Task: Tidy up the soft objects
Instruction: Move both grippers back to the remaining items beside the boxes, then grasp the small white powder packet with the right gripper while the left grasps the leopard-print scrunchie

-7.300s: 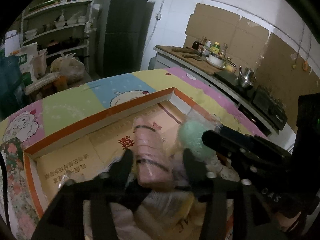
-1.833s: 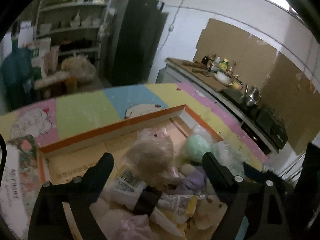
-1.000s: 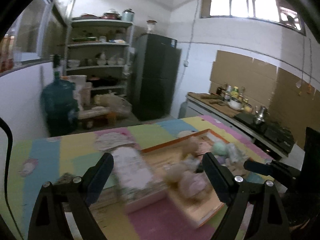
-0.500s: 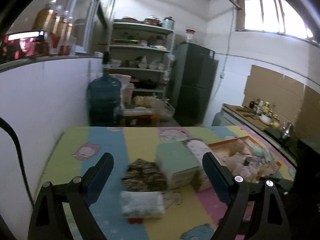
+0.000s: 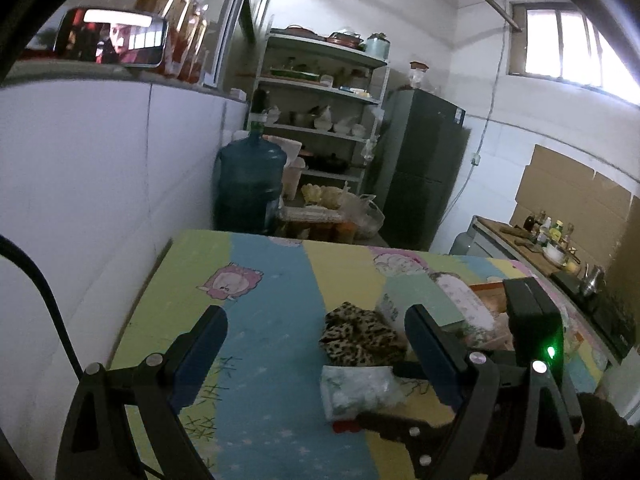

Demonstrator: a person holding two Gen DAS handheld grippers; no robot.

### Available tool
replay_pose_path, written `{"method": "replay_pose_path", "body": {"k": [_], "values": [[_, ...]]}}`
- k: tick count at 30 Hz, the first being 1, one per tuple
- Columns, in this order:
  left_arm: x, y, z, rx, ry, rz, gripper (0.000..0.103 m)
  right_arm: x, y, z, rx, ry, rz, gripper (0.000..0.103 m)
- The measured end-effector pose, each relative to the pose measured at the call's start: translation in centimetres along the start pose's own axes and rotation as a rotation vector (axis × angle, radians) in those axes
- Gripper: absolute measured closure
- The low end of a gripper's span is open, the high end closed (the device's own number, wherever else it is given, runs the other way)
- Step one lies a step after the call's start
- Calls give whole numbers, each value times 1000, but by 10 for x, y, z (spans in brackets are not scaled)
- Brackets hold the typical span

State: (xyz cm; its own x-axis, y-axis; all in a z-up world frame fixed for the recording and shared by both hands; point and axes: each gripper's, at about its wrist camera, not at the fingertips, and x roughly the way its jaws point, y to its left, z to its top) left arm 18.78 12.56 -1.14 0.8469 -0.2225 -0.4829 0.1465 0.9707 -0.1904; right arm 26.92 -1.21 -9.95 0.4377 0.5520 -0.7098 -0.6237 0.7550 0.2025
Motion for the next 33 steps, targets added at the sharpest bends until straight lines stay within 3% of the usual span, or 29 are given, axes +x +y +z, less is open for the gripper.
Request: {"method": "replay_pose_path", "body": {"k": [6,8,10,16,21,22,24,26,29,33], "values": [[13,14,-4,-9,26,4,13,2,0,-5,21,71,46,27],[17,19,-6,-12,32,5,13,-6,11,-14,16,149,110,27],[21,22,-6,-18,37,5,13,-17,25,-22,-36,171,155,27],[36,26,-2,-23,53,-7,13,-15,21,-9,-125,93,-42,26],[58,22,-2,8,104,-11,13,21,12,-7,-110,161,-36,27],[65,21,-2,18,123,-17,13,21,11,-8,-101,147,-33,31],[79,18,-1,35,159,-39,13,14,10,-11,-72,121,-20,56],[98,12,-2,59,211,-83,13,-1,8,-19,-22,102,25,56],[122,1,-7,114,271,-101,14,-26,10,-36,3,62,21,56],[157,-9,-18,125,370,-81,33,-65,-1,-60,78,14,27,56]]}}
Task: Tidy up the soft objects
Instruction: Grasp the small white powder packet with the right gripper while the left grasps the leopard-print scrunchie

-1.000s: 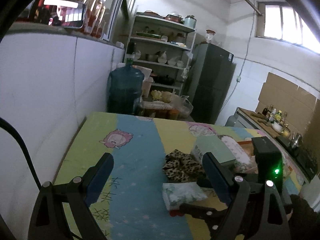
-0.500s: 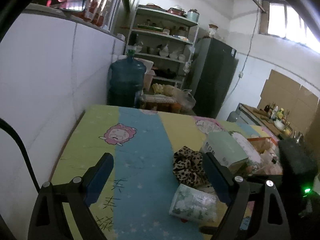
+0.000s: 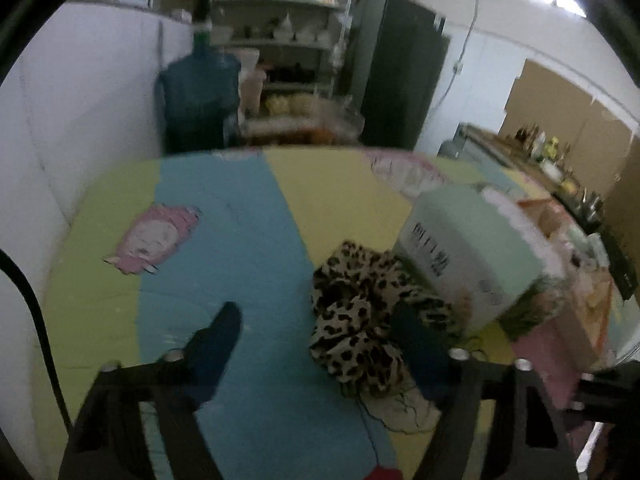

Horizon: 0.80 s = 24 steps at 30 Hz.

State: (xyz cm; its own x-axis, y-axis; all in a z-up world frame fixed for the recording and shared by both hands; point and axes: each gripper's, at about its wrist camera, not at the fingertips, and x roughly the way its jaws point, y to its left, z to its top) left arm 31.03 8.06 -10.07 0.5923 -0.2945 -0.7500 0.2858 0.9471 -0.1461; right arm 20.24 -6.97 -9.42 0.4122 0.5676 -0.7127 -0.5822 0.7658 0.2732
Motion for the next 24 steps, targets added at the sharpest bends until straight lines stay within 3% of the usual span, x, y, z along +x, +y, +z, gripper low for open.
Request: {"method": "replay_pose_path", "body": {"k": [2,3,5,7,16,24], "values": [[16,-5,-1,13,47,-1,47,-13,-4,-7,22,-20,-1,56],[16,-8,-3,33,33,28,50,-18,-5,-10,29,-28,-5,56],[16,-15,-5,55,25,47,87,-27,-9,-12,50,-46,-7,56],[15,-16,-6,42,22,53,94,-33,-13,-14,62,-61,-16,56],[-42,-18,-19,8,-141,127,97,-51,-25,-23,95,-141,-3,56],[-111,-57,-19,47,-301,166,97,-85,-29,-16,85,-234,-27,56]]}}
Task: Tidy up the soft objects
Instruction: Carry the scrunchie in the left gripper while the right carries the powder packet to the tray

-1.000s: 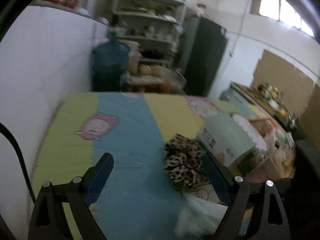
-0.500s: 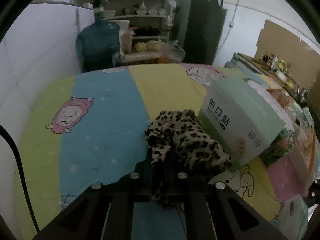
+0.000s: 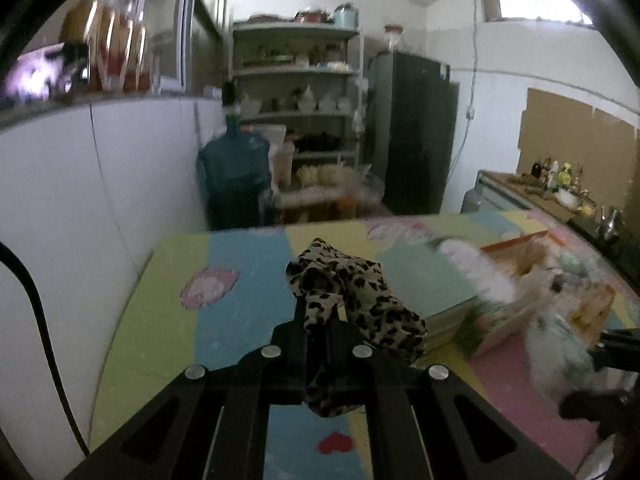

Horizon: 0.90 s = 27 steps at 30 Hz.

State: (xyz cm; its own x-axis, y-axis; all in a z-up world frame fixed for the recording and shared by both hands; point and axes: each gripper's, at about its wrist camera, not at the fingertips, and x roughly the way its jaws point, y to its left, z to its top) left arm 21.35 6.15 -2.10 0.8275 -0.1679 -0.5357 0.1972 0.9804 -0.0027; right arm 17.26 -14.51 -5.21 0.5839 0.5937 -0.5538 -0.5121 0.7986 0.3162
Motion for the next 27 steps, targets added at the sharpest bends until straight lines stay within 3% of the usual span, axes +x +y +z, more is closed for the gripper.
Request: {"method": "replay_pose_path", "body": {"k": [6,17,21,27], "values": [[-22,-53,19,44,-49,-98,97,-39,-15,7,8,-83,-68,56],[7,-187,52,109,-58,-365,97,-141,-91,4,143,-238,-341,56],[35,-227,56,120,-27,-399,97,-161,-128,-1,198,-252,-430,56],[79,-262,51,120,50,-415,97,-158,-176,-13,258,-208,-486,56]]}}
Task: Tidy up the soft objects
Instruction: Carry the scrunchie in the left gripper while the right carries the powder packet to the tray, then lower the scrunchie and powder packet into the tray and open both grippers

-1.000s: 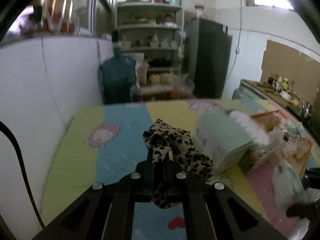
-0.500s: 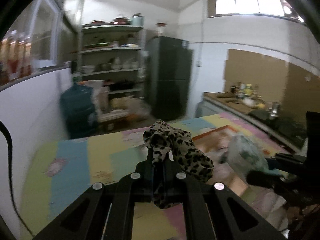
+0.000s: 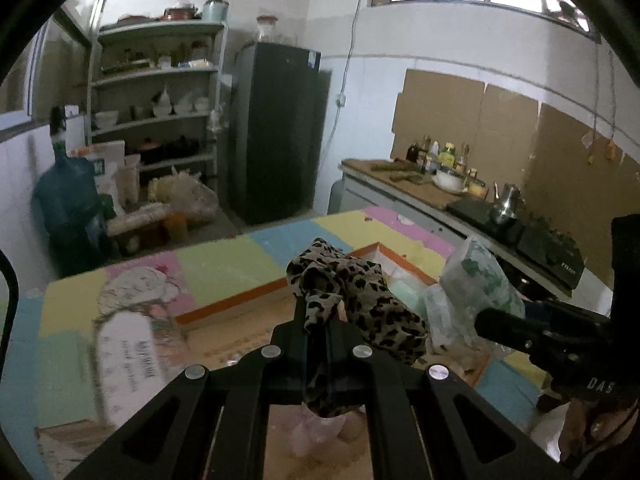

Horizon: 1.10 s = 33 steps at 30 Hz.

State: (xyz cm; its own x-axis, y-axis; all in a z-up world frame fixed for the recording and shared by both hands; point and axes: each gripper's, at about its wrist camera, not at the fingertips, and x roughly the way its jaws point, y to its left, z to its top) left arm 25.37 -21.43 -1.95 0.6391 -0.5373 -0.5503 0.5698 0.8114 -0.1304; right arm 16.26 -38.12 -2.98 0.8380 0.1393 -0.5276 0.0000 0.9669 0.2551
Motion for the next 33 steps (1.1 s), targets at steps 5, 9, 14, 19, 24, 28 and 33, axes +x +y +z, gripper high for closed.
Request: {"method": "replay_pose_path", "body": {"k": [5,9,14,19,24,28,33], "values": [[34,1,-2,-20,59,4,97,27,-19,-3,-9,52,-24,56],[54,1,-9,-23,103,17,97,50,-22,-3,-25,87,-40,56],[71,9,-18,-68,163,9,93,70,-25,-3,-45,118,-56,54],[71,8,-18,-64,175,14,69,77,-26,-3,-57,124,-56,48],[61,7,-20,-70,143,21,33,75,-26,-3,-59,113,-40,39],[44,5,-20,-67,100,35,25,67,-24,-4,-55,90,-50,35],[14,6,-20,-78,23,87,25,49,-18,-2,-60,36,-82,34]]}}
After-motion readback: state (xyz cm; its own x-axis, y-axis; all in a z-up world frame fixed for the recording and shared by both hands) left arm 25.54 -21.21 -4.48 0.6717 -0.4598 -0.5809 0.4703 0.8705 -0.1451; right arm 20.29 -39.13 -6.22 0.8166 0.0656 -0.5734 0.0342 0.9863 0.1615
